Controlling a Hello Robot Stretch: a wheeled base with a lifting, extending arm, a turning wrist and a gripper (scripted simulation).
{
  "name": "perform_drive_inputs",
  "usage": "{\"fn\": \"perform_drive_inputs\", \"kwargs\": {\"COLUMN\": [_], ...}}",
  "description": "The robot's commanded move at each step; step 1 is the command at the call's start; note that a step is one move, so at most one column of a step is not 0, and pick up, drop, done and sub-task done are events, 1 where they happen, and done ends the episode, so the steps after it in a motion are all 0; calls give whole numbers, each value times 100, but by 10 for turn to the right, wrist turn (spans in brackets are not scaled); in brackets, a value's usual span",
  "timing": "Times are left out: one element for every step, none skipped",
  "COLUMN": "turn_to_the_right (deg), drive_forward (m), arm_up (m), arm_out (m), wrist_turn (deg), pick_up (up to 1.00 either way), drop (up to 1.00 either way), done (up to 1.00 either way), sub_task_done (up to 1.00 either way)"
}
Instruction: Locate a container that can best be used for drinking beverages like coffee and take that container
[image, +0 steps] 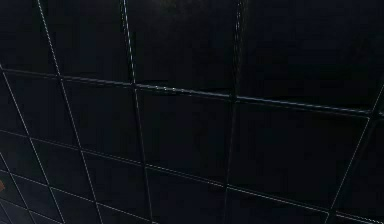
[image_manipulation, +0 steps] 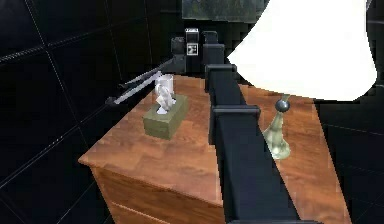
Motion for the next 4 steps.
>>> {"fn": "perform_drive_inputs", "kwargs": {"turn_to_the_right": [0,0,0,0], "drive_forward": [0,0,0,0], "arm_up": [0,0,-4,0], "arm_out": [0,0,0,0], "wrist_turn": [450,120,0,0], "pick_up": [0,0,0,100], "drop": [0,0,0,0], "done": [0,0,0,0], "sub_task_done": [0,0,0,0]}}
